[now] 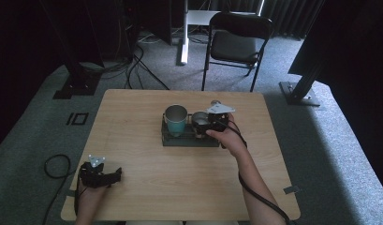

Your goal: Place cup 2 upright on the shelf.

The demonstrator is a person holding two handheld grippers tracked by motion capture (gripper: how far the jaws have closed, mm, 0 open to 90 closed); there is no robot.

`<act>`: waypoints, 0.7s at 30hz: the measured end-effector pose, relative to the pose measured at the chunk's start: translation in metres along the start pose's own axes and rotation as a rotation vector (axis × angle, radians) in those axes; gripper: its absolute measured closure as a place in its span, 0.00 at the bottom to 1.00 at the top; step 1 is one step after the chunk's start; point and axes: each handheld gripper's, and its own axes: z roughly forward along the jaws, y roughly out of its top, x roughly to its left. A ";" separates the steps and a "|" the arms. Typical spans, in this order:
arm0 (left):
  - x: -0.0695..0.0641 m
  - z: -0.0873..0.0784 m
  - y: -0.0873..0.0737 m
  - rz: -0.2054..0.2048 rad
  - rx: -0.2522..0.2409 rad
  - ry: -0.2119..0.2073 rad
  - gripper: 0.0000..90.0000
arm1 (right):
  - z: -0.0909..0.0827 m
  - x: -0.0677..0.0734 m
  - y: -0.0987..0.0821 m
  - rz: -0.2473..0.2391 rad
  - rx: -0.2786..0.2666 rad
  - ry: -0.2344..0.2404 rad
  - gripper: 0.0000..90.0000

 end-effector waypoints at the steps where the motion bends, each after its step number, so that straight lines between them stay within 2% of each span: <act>1: 0.000 0.000 0.000 0.000 0.000 0.000 0.02 | -0.002 -0.001 0.001 0.001 -0.005 0.000 0.13; 11: 0.000 0.000 0.000 0.000 0.000 0.000 0.02 | -0.021 -0.013 -0.002 0.007 -0.041 -0.042 0.13; 21: 0.000 0.000 0.000 0.000 0.000 0.000 0.02 | -0.038 -0.022 -0.014 0.016 -0.039 -0.058 0.13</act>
